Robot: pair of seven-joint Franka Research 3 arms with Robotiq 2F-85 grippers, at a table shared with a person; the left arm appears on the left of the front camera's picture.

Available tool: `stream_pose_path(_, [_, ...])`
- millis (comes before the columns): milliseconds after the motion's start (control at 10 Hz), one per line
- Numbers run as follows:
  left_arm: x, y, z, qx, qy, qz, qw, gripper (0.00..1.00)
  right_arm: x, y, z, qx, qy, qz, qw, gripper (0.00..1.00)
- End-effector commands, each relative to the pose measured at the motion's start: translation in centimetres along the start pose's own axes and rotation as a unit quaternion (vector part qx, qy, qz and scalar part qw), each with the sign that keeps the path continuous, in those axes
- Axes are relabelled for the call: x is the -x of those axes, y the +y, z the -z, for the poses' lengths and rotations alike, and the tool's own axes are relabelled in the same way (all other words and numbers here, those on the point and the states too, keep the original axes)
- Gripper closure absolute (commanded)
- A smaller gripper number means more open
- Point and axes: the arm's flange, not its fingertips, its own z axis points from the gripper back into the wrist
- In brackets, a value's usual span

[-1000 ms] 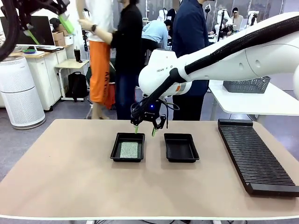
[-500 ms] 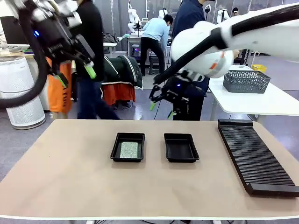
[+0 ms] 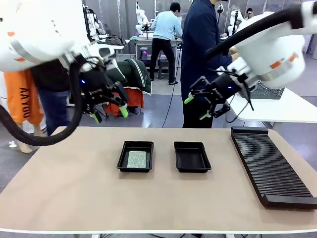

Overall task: Inspect and transfer BCBs to ESD trays.
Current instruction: Pick up the ESD tray and place it on the left side of the table.

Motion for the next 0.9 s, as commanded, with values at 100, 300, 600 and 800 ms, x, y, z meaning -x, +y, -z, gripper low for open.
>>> stream_pose_path(100, [-2.1, -1.1, 4.4, -0.03, 0.02, -0.002, 0.999, 0.0, 1.0, -4.3, -2.8, -0.088, -0.017, 0.003, 0.996, 0.18])
stream_pose_path(300, [-3.5, -0.4, 7.1, -0.059, 0.037, -0.022, 0.997, 0.0, 1.3, -6.2, -4.5, -0.121, -0.028, 0.022, 0.992, 0.18])
stream_pose_path(600, [-5.2, 0.3, 10.4, -0.098, 0.043, -0.029, 0.994, 0.0, 2.4, -7.8, -6.1, -0.158, -0.043, 0.032, 0.986, 0.18])
stream_pose_path(800, [-6.6, 1.3, 12.9, -0.13, 0.047, -0.033, 0.99, 0.0, 3.3, -9.1, -7.1, -0.187, -0.059, 0.046, 0.98, 0.18])
